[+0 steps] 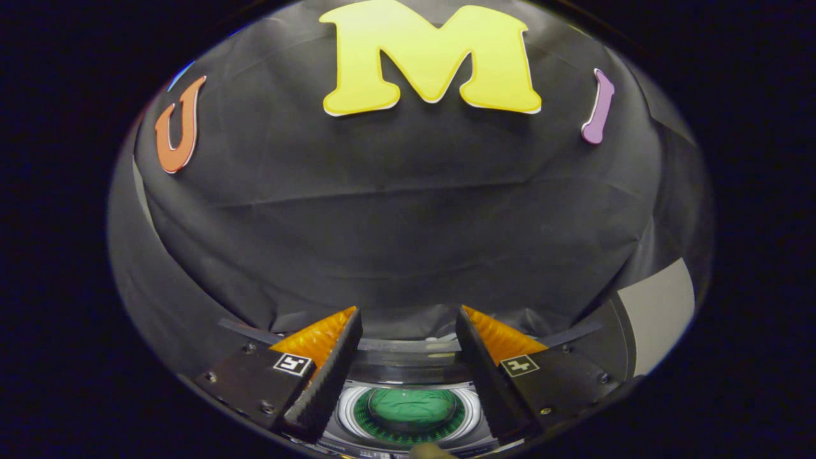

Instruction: Put the clothes into the washing machine and then close the washing machine lid.

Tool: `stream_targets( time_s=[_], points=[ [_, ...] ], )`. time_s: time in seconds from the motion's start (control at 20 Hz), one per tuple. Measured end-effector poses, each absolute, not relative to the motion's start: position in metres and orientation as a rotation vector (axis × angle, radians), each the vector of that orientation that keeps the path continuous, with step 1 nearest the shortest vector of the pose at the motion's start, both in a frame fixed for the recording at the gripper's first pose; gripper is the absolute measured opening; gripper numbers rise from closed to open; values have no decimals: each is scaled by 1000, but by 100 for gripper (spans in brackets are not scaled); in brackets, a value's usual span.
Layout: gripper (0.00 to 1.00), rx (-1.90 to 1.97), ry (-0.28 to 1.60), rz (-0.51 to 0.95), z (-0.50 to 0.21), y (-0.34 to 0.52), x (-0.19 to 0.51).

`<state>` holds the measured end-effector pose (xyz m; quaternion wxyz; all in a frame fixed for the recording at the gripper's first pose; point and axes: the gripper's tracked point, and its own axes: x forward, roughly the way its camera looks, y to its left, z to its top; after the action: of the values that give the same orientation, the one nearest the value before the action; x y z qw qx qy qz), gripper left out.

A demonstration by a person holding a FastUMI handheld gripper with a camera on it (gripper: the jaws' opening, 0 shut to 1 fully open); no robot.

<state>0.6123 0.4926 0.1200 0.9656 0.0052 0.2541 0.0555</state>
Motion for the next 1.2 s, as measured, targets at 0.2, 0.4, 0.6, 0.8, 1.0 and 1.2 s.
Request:
stream_targets(
  time_s=[0.2, 0.4, 0.6, 0.8, 1.0, 1.2],
  points=[
    [93, 6, 499, 116, 117, 491, 602],
    [93, 0, 483, 124, 111, 490, 589],
    [93, -4, 459, 128, 106, 486, 570],
    [93, -5, 461, 132, 95, 484, 550],
    [93, -4, 464, 145, 82, 482, 529],
    [93, -18, 485, 167, 66, 481, 509]
  ],
)
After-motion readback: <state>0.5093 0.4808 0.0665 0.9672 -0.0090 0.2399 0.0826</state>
